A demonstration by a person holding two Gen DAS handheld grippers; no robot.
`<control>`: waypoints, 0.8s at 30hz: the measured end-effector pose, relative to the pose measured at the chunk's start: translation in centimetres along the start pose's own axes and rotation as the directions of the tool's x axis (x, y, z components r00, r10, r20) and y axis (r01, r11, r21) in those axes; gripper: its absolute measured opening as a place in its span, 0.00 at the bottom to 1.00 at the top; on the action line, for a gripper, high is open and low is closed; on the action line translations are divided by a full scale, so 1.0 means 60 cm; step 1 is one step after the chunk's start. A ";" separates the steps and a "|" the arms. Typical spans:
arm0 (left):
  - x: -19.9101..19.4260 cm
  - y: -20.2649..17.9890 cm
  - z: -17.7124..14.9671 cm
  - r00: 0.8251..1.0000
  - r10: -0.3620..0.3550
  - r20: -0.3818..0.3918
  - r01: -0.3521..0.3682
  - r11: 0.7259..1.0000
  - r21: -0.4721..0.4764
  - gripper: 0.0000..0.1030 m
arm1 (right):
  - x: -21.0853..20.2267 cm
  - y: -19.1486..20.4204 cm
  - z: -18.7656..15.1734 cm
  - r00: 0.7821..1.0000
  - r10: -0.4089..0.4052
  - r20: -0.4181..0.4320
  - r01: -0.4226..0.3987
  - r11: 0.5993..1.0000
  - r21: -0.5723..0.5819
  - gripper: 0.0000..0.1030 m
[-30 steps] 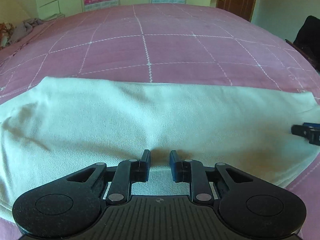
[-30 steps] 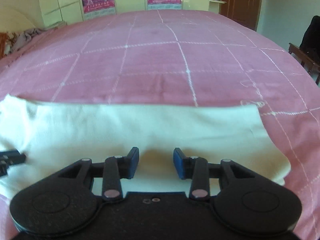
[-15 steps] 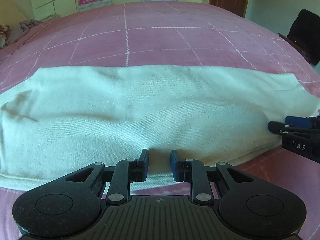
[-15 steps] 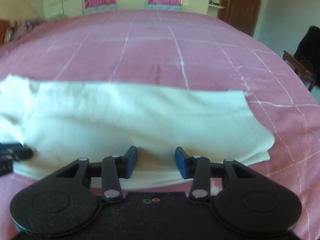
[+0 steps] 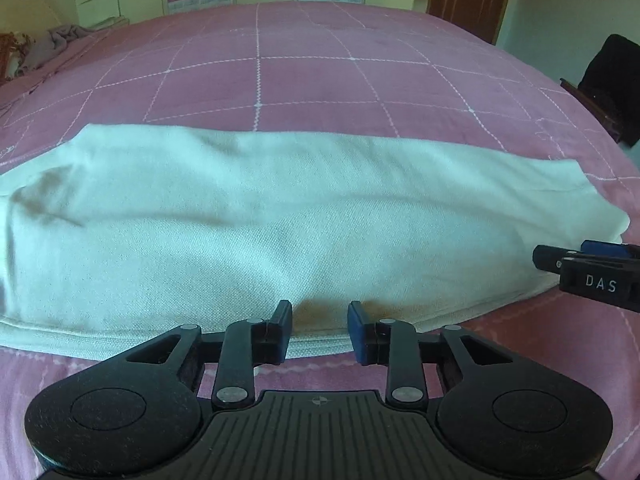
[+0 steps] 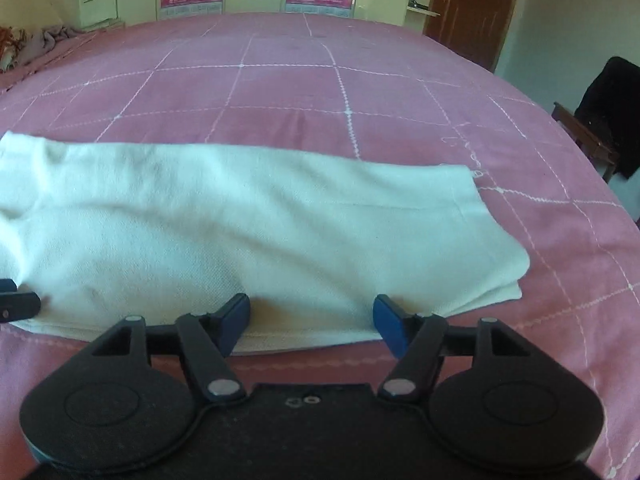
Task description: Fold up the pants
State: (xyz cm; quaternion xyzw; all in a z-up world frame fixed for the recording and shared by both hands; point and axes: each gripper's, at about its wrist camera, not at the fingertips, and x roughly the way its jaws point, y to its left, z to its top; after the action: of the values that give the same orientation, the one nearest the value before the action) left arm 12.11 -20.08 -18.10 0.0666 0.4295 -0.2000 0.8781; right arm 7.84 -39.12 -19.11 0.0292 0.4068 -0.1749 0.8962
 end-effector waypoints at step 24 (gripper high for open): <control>0.039 -0.126 0.022 0.999 0.038 -0.001 -0.038 0.994 0.107 0.39 | 0.022 -0.102 0.008 0.999 -0.046 0.000 0.046 0.999 0.014 0.65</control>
State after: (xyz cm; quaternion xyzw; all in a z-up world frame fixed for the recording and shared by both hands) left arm 11.31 -28.03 -18.68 0.1220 0.4182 -0.2057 0.8763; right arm 6.91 -45.36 -19.20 0.0259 0.4060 -0.1980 0.8918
